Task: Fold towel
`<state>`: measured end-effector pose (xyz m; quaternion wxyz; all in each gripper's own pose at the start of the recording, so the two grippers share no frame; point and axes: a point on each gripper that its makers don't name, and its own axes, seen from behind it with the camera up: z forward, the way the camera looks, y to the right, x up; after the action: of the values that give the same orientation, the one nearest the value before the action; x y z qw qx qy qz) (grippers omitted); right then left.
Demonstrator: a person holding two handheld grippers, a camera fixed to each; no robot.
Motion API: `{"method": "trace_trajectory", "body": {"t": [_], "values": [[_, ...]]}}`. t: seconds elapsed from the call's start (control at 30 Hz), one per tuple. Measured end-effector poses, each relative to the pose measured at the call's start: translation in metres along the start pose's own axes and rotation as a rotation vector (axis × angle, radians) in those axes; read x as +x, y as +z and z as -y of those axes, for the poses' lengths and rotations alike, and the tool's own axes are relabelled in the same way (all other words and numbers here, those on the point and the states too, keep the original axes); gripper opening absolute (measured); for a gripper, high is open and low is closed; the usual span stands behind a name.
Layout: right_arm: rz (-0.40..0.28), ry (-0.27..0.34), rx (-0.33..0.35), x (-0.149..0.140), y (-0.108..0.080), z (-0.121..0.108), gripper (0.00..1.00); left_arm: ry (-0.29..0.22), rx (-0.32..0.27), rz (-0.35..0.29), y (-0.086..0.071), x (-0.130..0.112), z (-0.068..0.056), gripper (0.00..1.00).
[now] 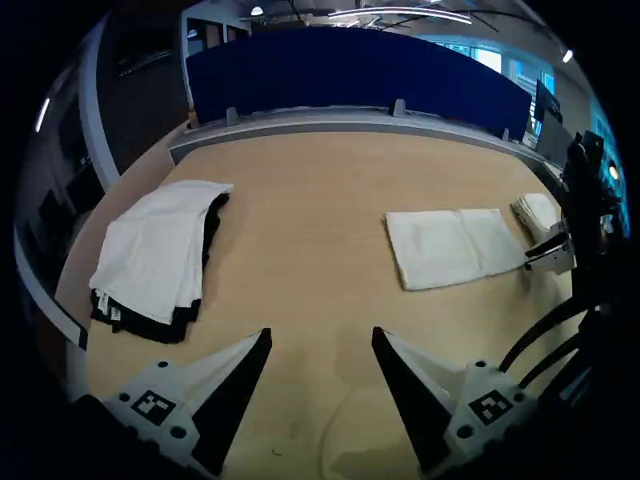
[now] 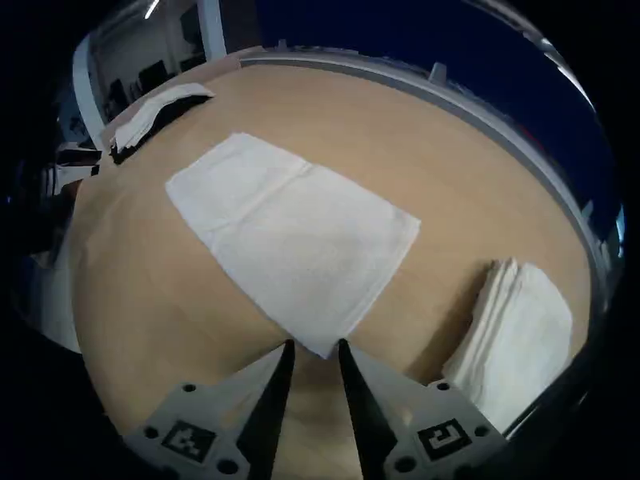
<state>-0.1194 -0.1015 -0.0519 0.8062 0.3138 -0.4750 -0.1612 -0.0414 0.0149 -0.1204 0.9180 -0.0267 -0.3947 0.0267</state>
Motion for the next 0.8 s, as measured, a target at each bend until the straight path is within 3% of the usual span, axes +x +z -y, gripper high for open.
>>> {"method": "trace_trajectory", "body": {"t": [0.27,0.4,0.47,0.8], "values": [[0.013,0.006,-0.008,-0.0042,0.0015,-0.0039,0.35,0.001,0.003,0.003,0.0015,-0.0028,0.0023,0.93],[0.015,0.005,-0.021,-0.0043,0.0016,-0.0058,0.13,0.003,0.004,0.003,0.001,-0.0029,0.0029,0.93],[0.014,0.003,-0.029,-0.004,0.0019,-0.0063,0.08,0.004,0.004,0.003,0.0006,-0.0027,0.0032,0.93],[-0.011,-0.007,-0.029,0.0051,-0.0046,-0.0009,0.04,0.008,0.003,0.002,0.0002,-0.0013,0.0054,0.93]]}}
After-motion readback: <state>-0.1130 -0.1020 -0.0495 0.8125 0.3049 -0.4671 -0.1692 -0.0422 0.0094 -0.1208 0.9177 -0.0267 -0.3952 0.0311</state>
